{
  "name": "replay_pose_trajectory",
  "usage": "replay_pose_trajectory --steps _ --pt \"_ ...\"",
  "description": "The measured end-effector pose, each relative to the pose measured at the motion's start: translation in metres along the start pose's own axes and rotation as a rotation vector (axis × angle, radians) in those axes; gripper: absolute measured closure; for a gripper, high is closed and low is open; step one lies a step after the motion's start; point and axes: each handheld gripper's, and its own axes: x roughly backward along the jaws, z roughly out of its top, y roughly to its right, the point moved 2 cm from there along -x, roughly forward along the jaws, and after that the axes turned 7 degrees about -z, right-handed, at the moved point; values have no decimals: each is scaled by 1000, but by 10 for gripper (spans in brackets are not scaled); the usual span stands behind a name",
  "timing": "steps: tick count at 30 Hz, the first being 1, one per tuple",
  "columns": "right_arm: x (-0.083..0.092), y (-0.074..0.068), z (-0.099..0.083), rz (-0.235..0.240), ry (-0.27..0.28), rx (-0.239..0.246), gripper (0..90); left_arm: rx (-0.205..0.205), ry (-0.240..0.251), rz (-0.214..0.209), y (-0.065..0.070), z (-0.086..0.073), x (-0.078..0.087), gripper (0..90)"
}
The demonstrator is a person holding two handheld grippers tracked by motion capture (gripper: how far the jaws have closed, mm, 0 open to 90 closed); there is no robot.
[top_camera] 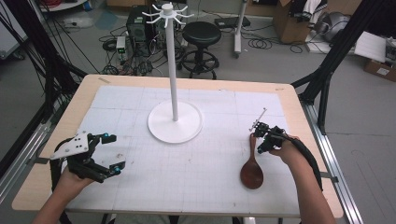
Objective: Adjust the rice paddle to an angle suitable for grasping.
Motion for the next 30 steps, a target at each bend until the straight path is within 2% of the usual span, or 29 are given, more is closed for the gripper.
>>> replay_pose_trajectory --steps 10,16,21,30 --pt "-6 -6 7 15 1 9 900 -2 1 -4 0 0 0 17" --pt "-6 -16 19 28 14 54 900 1 3 -2 0 0 0 17" --pt "-4 -32 34 40 33 121 900 0 4 -2 1 0 1 18" --pt "3 -73 57 64 54 252 900 -1 7 -1 1 0 1 17"
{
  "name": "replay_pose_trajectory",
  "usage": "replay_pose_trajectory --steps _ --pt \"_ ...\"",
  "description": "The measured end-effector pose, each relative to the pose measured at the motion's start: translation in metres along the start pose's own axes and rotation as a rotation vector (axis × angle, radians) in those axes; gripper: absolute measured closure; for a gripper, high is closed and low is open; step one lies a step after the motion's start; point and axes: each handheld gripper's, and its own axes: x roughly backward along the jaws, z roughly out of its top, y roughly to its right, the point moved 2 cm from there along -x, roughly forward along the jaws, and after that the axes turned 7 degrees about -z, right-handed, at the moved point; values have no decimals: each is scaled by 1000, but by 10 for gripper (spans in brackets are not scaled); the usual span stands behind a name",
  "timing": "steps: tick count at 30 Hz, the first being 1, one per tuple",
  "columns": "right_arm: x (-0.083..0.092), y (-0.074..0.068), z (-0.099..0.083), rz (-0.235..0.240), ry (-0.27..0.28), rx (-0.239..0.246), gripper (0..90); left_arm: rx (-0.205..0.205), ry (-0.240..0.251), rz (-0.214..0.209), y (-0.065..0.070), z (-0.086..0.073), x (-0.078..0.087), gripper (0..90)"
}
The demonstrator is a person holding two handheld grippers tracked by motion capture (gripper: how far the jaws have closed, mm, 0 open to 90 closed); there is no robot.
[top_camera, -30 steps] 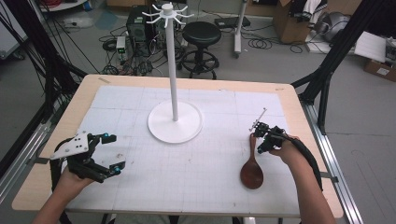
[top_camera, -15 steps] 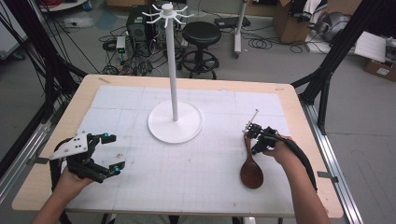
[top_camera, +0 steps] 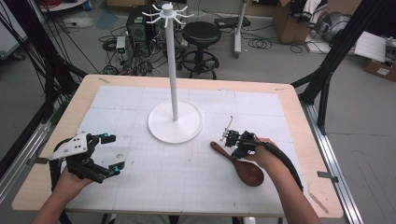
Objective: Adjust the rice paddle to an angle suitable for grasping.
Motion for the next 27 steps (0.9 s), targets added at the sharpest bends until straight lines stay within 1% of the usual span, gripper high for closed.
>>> replay_pose_trajectory --steps 1,2,3,5,6,8,10,12,14,15,17,18,19,20,21,22,24,27 --pt "0 -2 1 1 1 0 900 1 -1 -1 0 0 0 17" --pt "1 -6 4 -1 4 18 900 -1 -2 -3 0 0 0 17" --pt "1 -8 5 0 6 21 900 -1 -2 -4 1 0 0 17" --pt "1 -11 7 13 17 28 900 -1 -4 -3 1 0 0 17" --pt "2 -13 8 16 16 23 900 -1 -3 -3 1 0 0 17" --pt "3 -16 9 28 20 37 900 -2 -3 -2 0 0 0 17" --pt "4 -18 10 17 29 53 900 -1 -2 -3 0 0 0 17" --pt "6 -16 9 -1 40 44 900 -2 -2 -3 1 0 0 17" --pt "9 -12 7 1 64 32 900 -1 -2 -2 1 0 0 17" --pt "12 -12 6 6 76 18 899 -3 -3 -2 1 0 0 17" --pt "17 -11 4 19 122 19 896 1 0 -1 0 0 1 17" --pt "21 -11 3 15 146 21 889 0 0 -2 0 0 1 17" --pt "24 -11 2 14 171 16 853 0 -1 -2 0 0 1 17" --pt "26 -10 1 15 189 11 838 1 1 -2 0 0 0 17" --pt "29 -10 0 25 209 -1 831 1 1 -2 1 0 0 17" --pt "32 -9 -1 29 222 0 829 -2 -3 -3 1 0 0 18" --pt "35 -9 -3 31 240 -6 788 -1 0 -1 1 0 0 17" --pt "39 -10 -6 36 245 -25 736 2 2 0 1 0 1 17"
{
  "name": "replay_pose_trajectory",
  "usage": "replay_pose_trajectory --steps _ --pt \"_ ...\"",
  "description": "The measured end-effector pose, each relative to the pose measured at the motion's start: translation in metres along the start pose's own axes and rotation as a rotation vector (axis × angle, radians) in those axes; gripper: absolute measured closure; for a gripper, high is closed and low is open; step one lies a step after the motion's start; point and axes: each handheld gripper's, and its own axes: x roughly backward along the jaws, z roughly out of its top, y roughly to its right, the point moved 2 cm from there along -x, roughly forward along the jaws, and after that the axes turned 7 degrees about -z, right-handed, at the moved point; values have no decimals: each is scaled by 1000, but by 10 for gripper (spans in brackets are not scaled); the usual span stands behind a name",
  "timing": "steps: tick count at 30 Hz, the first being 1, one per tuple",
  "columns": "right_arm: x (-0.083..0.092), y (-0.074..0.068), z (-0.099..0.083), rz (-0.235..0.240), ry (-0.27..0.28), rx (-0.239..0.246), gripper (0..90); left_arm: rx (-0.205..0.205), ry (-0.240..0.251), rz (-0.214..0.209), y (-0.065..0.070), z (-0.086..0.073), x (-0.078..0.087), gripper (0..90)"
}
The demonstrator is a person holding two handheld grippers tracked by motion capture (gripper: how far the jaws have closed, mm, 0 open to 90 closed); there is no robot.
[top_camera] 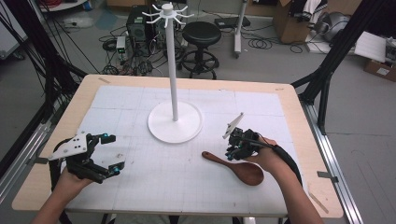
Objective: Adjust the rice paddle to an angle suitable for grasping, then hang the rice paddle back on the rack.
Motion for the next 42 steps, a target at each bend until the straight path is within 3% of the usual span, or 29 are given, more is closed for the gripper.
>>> replay_pose_trajectory --steps 16,31,42 --pt "17 -14 3 -19 -17 32 510 5 5 -11 -2 -1 1 18" --pt "20 -14 7 -53 -60 33 440 9 -8 -5 -3 -2 -1 17" --pt "19 -15 9 -46 -73 39 431 11 -11 1 -5 -3 -2 17"
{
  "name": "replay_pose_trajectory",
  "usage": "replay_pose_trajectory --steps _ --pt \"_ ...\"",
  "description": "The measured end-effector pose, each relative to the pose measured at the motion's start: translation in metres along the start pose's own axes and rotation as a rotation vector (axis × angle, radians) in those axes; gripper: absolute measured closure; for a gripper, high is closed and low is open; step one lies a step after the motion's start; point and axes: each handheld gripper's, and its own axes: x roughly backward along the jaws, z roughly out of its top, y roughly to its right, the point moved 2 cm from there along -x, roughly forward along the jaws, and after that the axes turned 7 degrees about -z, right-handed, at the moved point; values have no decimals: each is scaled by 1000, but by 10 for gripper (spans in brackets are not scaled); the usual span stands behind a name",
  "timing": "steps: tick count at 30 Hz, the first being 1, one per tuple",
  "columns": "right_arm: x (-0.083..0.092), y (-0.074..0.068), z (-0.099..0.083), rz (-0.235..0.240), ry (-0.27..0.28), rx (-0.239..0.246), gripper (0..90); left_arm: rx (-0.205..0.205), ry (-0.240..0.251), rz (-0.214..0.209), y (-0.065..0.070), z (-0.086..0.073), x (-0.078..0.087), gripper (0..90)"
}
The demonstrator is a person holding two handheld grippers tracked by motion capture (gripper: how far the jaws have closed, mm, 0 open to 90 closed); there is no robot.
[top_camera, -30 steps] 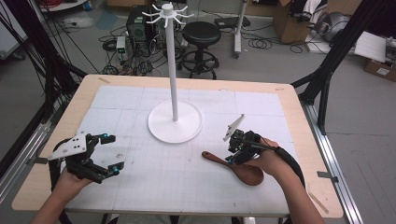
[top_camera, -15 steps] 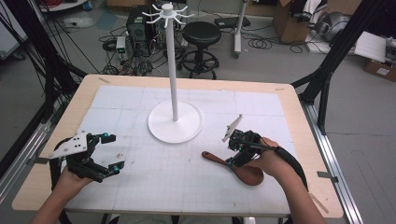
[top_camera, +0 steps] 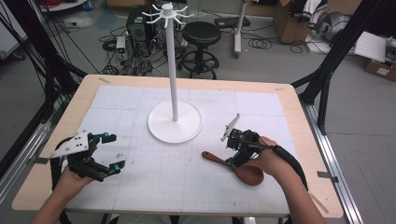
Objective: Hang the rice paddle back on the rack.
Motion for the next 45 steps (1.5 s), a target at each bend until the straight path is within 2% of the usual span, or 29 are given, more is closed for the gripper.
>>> replay_pose_trajectory --steps 14,20,25,40,41,45 --pt "-5 -5 4 -13 -13 14 405 -13 -9 8 4 3 1 17" --pt "-10 -5 5 0 -28 6 403 -12 -13 8 4 2 0 17" --pt "-17 -6 5 5 -55 7 404 -14 -18 5 4 2 -1 17" --pt "-36 -8 9 9 -142 49 415 -14 -18 5 4 2 -1 17" --pt "-37 -9 9 10 -153 41 416 -14 -17 5 4 2 -1 17" --pt "-40 -9 10 6 -164 60 424 -14 -19 6 4 2 -1 17"
